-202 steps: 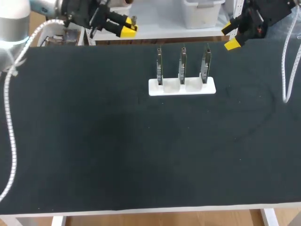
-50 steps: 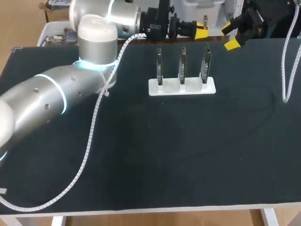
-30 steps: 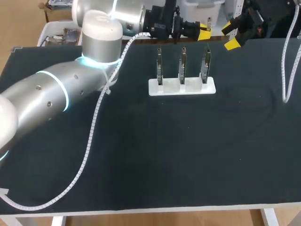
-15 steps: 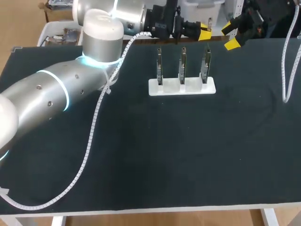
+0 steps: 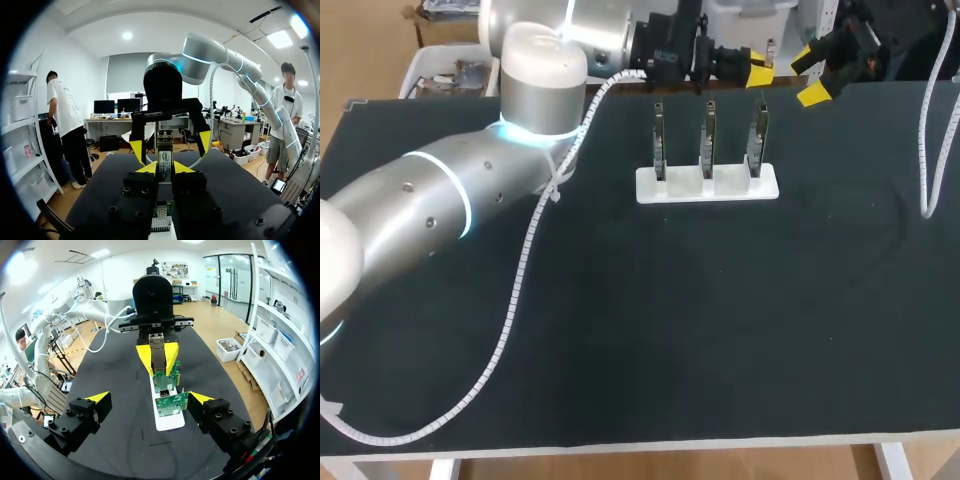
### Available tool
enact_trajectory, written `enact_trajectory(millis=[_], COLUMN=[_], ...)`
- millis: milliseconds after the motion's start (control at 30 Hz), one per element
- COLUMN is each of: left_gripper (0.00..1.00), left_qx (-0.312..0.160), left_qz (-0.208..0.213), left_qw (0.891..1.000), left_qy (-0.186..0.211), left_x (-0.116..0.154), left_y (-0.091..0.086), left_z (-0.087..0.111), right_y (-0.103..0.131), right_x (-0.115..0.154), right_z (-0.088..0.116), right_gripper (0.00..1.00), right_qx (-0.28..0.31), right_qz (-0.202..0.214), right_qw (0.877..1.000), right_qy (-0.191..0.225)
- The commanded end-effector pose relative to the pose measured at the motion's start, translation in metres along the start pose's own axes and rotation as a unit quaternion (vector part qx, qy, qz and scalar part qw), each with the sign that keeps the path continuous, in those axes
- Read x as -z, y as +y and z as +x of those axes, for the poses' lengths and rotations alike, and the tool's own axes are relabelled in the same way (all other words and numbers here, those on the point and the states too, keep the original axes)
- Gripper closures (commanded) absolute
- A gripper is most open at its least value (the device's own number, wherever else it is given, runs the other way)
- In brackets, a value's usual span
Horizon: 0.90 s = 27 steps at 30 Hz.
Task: Pick up the optical module with the left hand, and insert it into the network port with the right hand.
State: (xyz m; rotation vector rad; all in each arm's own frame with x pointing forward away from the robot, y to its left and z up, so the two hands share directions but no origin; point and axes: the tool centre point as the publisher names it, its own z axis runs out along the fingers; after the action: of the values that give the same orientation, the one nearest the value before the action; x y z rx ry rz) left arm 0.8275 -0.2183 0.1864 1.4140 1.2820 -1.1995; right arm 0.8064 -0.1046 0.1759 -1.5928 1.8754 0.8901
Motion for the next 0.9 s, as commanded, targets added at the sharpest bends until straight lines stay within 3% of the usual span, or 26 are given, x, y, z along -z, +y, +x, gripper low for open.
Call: enact_trajectory(millis=[33,900], left_gripper=[1.0,1.0], left_qx=[0.004,0.008], left_qz=[0.013,0.022], left_qw=[1.0,1.0], left_qy=[-0.009,0.003], left_x=[-0.0023,-0.0071], left_y=[0.0094,0.0099], left_z=[0.0033,0.009], right_y=[0.0028,0.0028], right_x=[0.0001,0.0001], right_z=[-0.0001,-0.0001], right_gripper=[0.0,0.0], right_qx=[-0.001,-0.001], right_qz=[0.003,0.003], right_qw=[1.0,1.0], right_qy=[0.0,0.0])
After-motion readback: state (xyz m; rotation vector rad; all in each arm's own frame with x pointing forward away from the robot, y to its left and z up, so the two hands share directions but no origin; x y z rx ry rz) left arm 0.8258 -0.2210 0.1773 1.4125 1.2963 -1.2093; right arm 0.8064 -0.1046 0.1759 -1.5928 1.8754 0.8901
